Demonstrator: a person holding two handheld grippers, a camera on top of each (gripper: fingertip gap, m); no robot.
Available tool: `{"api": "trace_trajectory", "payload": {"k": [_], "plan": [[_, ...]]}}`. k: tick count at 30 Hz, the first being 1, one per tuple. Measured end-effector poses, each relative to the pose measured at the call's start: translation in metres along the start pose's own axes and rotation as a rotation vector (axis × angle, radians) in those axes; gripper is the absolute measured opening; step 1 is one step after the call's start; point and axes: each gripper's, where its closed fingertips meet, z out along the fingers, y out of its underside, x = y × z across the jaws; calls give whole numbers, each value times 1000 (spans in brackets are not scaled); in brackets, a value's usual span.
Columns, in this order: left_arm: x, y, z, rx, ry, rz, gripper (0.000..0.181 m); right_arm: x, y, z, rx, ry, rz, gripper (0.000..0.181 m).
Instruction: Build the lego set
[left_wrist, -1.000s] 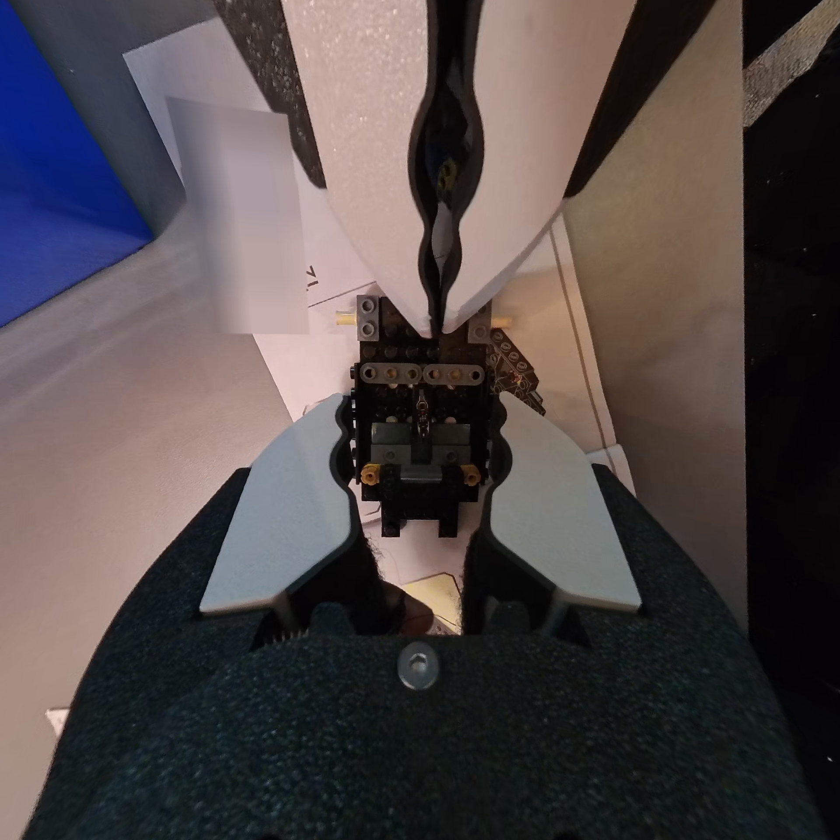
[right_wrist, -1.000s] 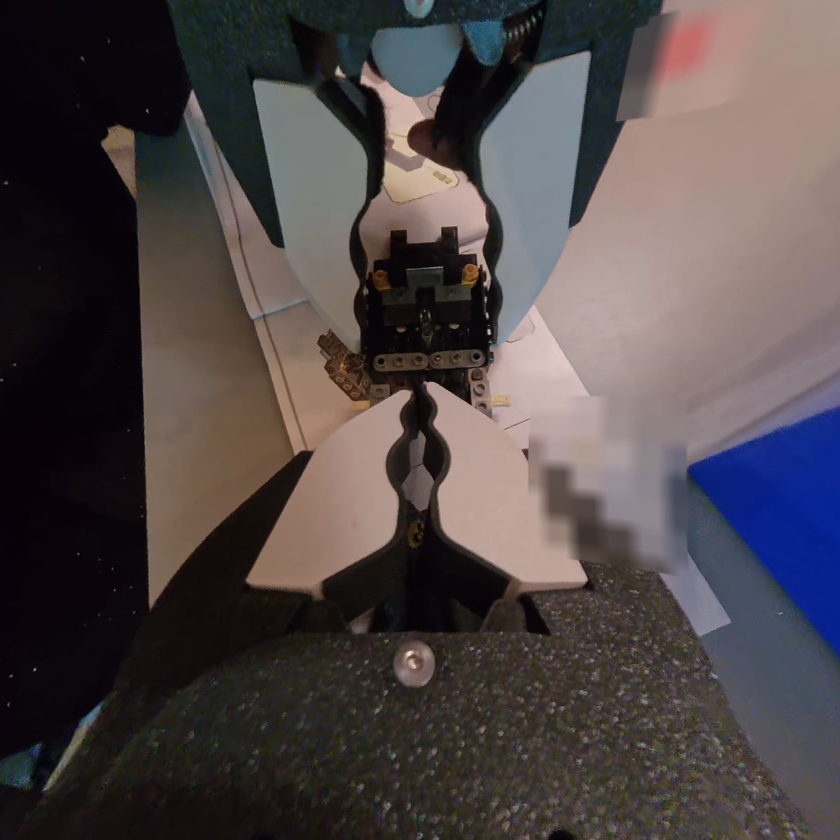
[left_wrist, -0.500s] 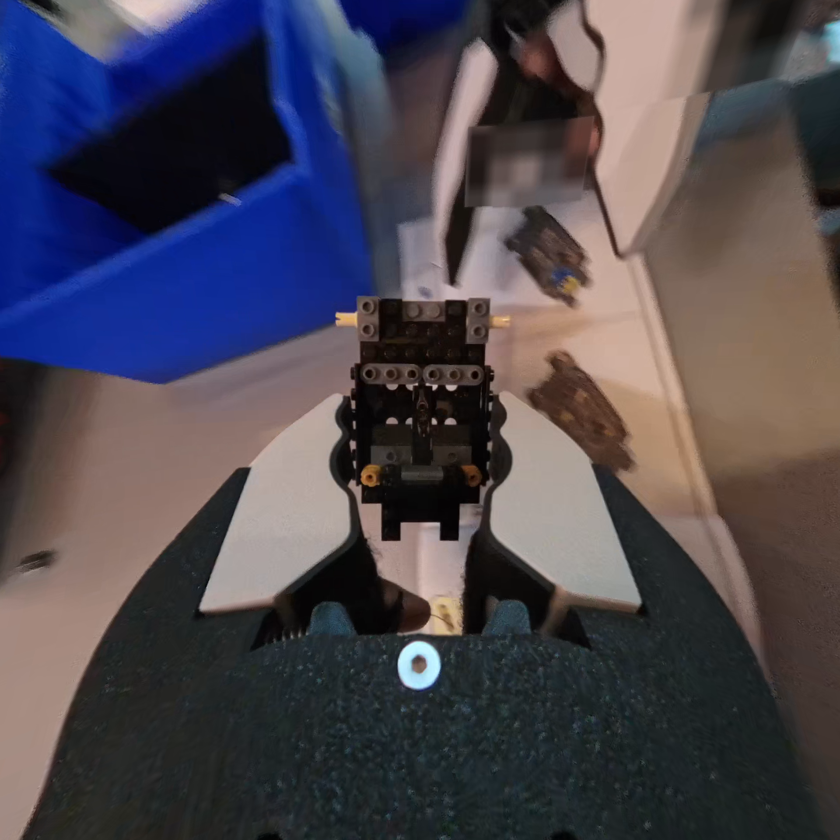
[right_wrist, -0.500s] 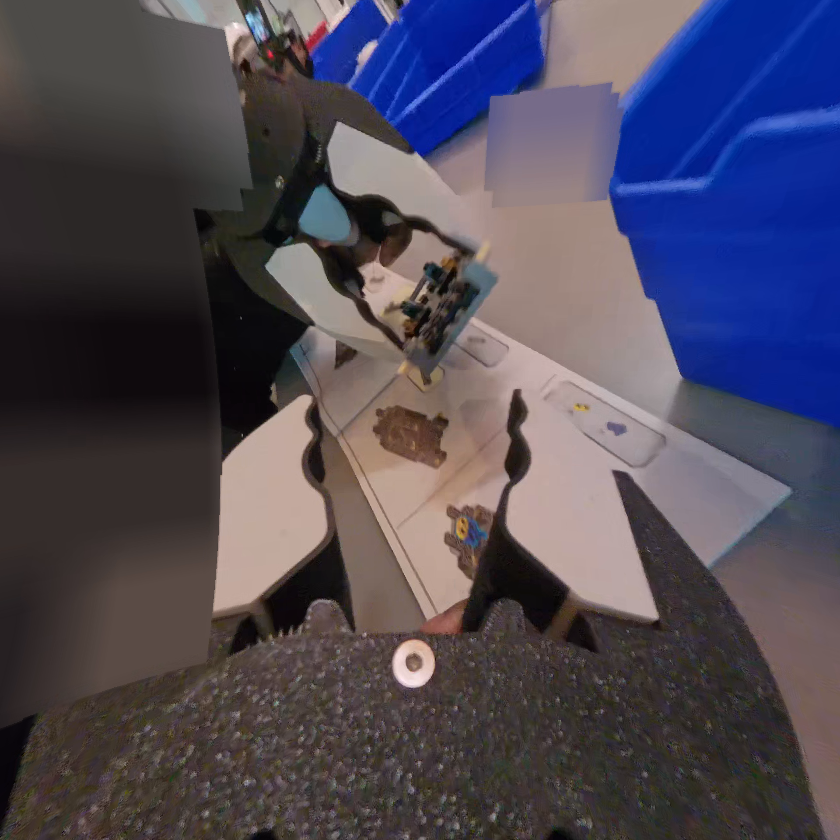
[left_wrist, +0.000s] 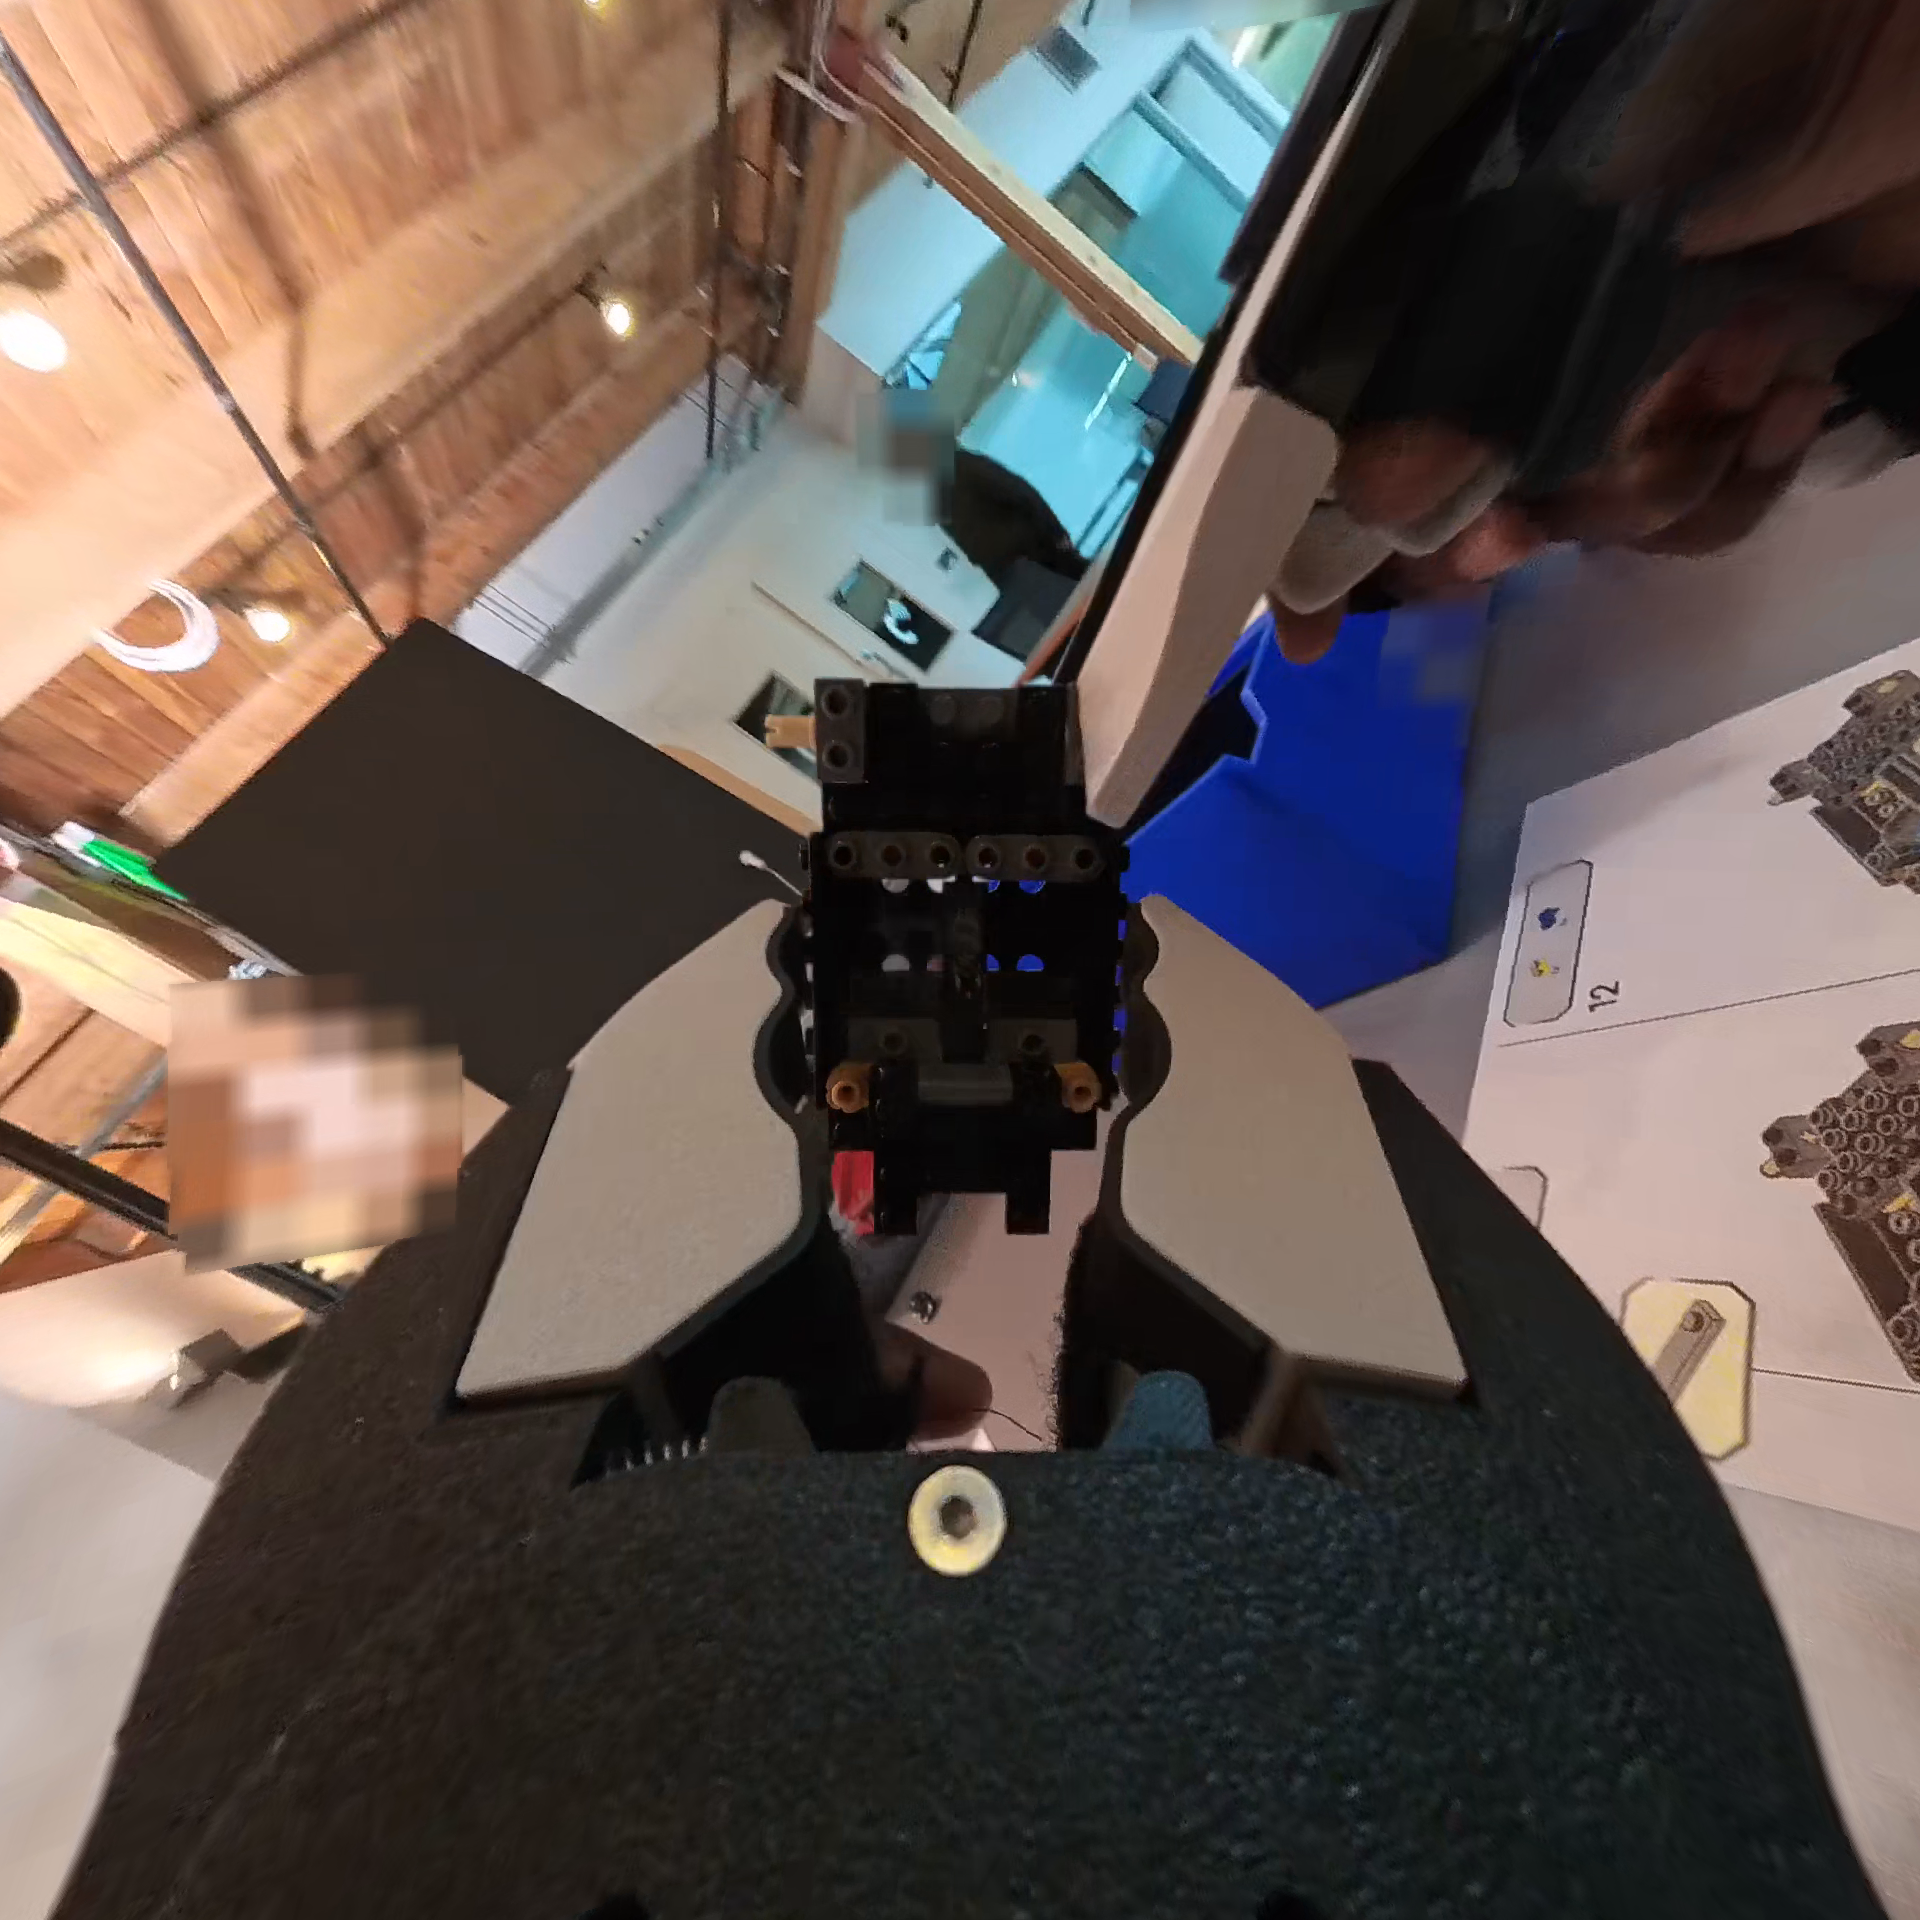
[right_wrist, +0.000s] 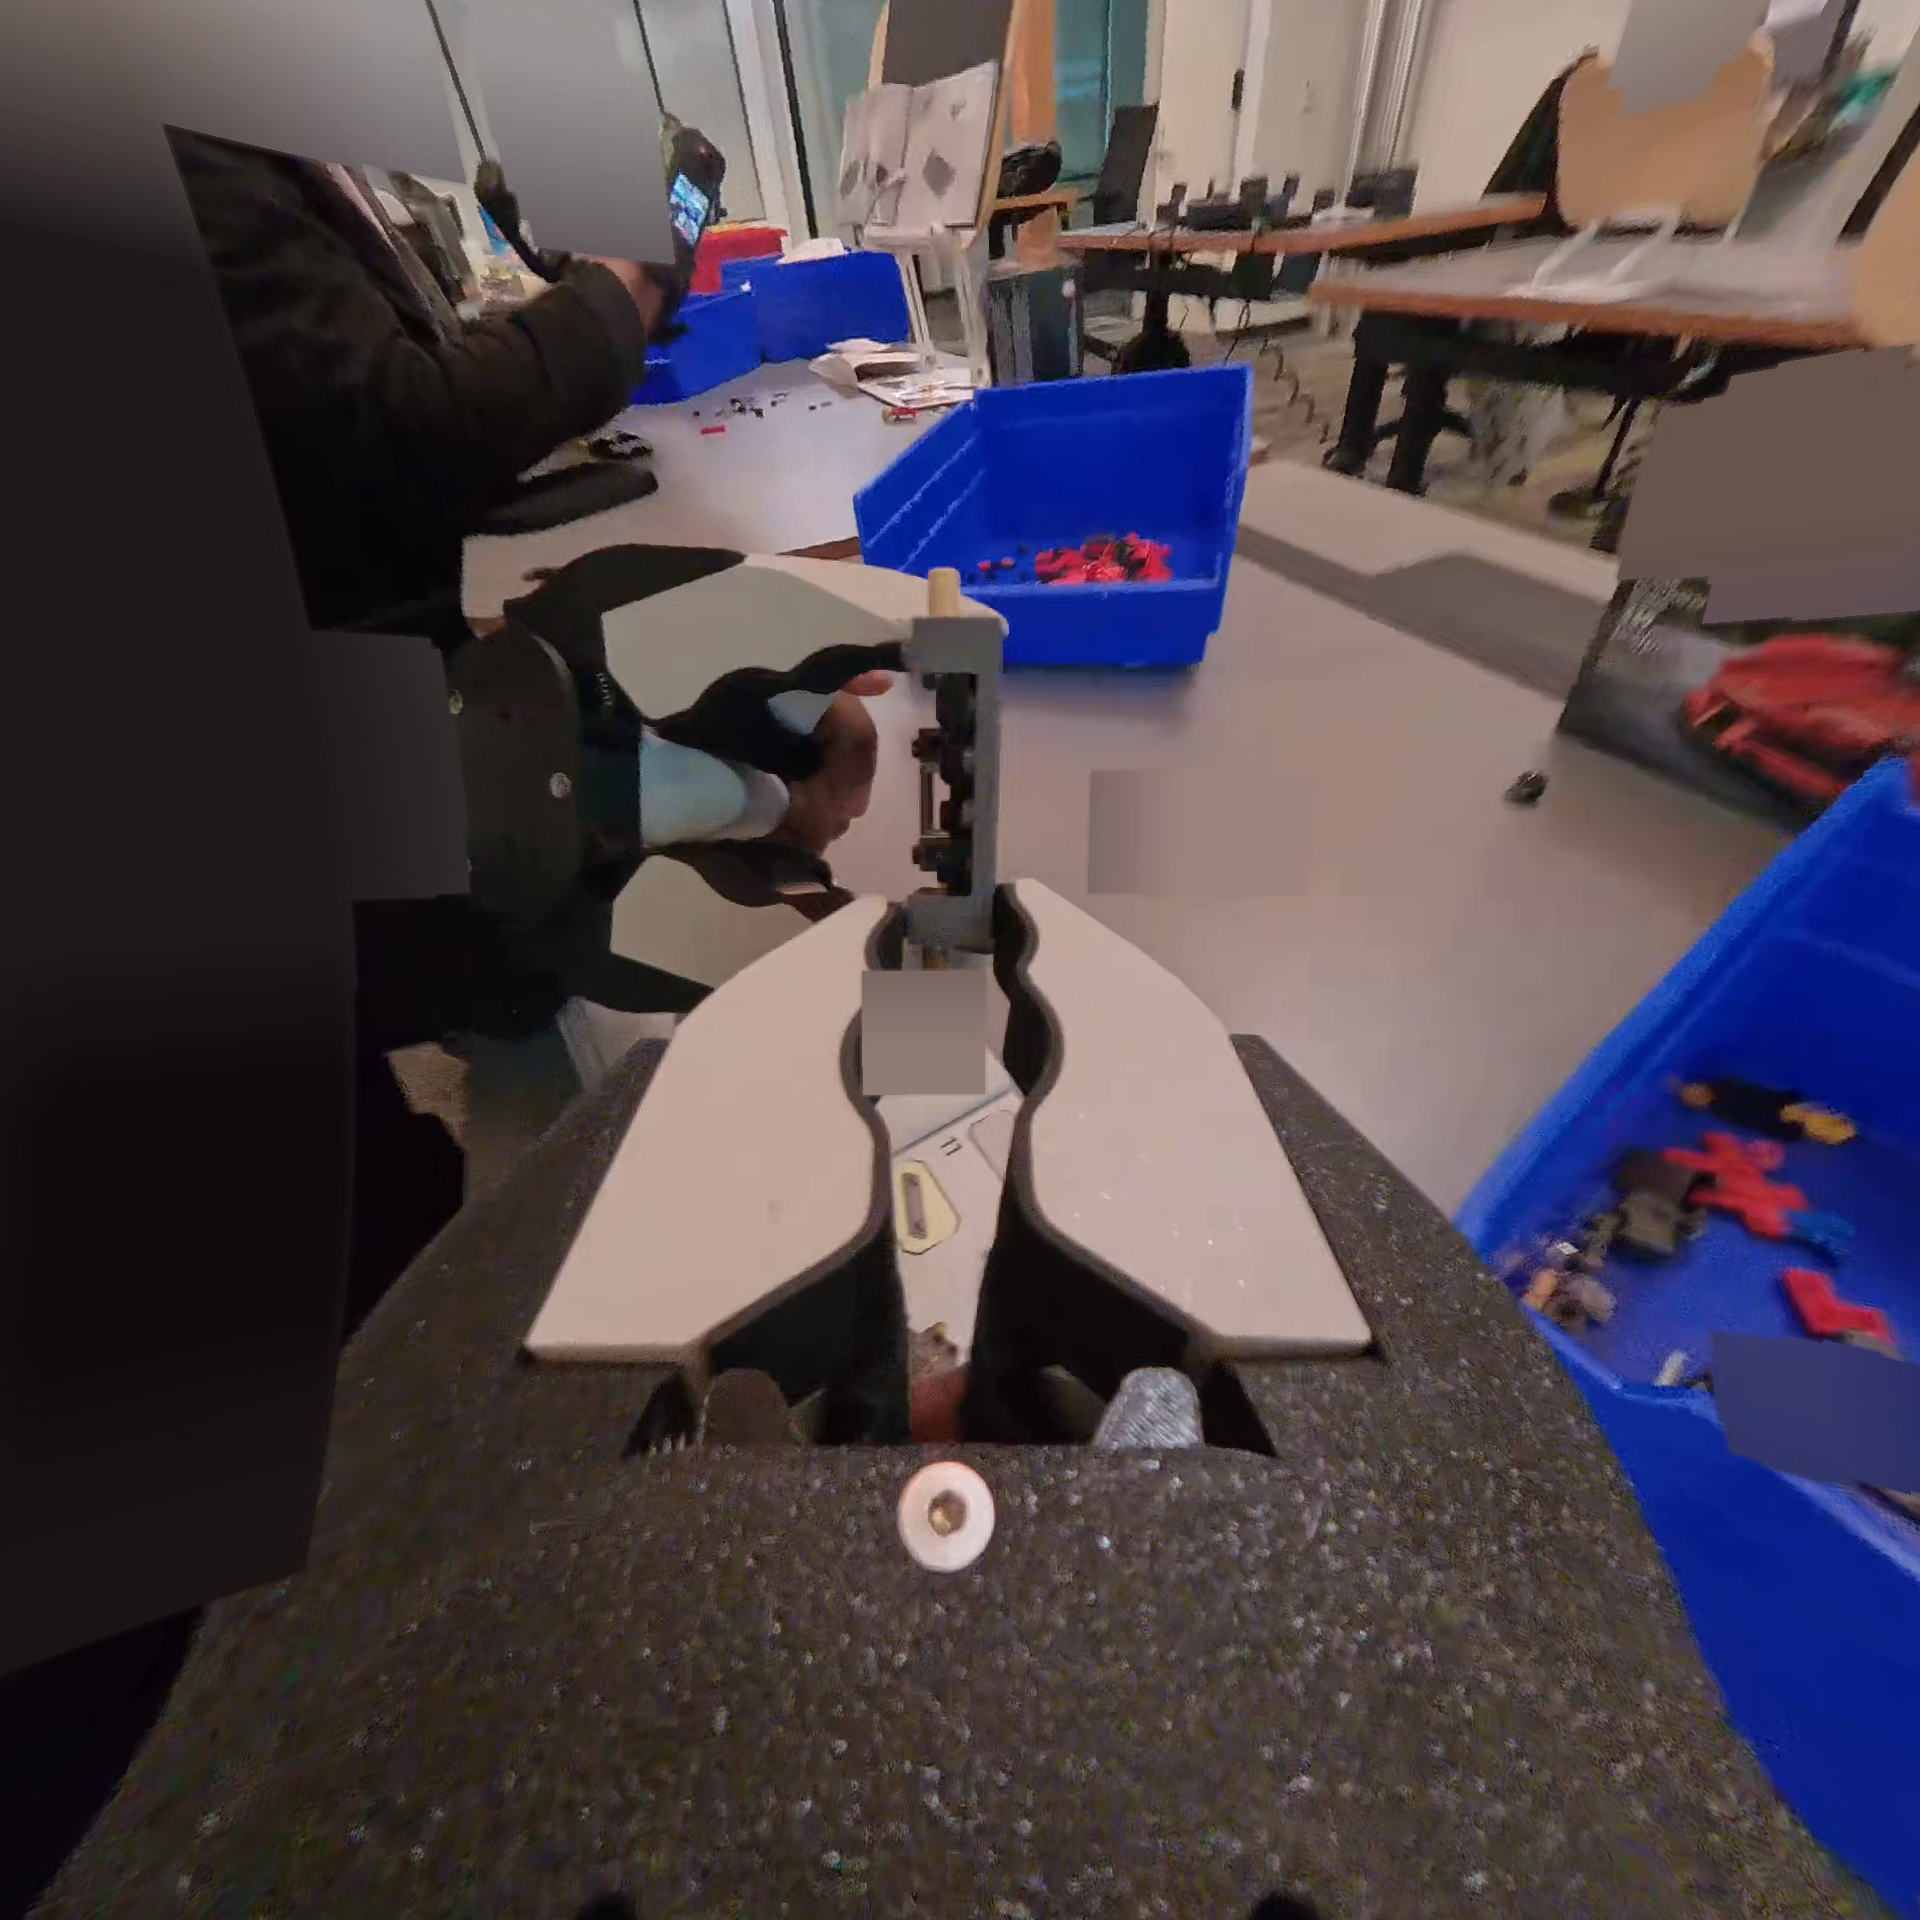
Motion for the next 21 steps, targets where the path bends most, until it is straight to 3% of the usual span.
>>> {"api": "trace_trajectory", "payload": {"k": [5,12,15,21], "plan": [[1,-10,-14,119,101,-47,53,-8,-2,-5,-47,55,-198,16],[-14,-30,-35,230,474,-627,61,-22,-10,-12,-87,42,-431,16],[-11,-32,-35,221,518,-582,62,-25,-7,-10,-130,46,-524,16],[-1,-47,-44,302,562,-482,25,-37,2,-7,-193,14,-658,16]]}}
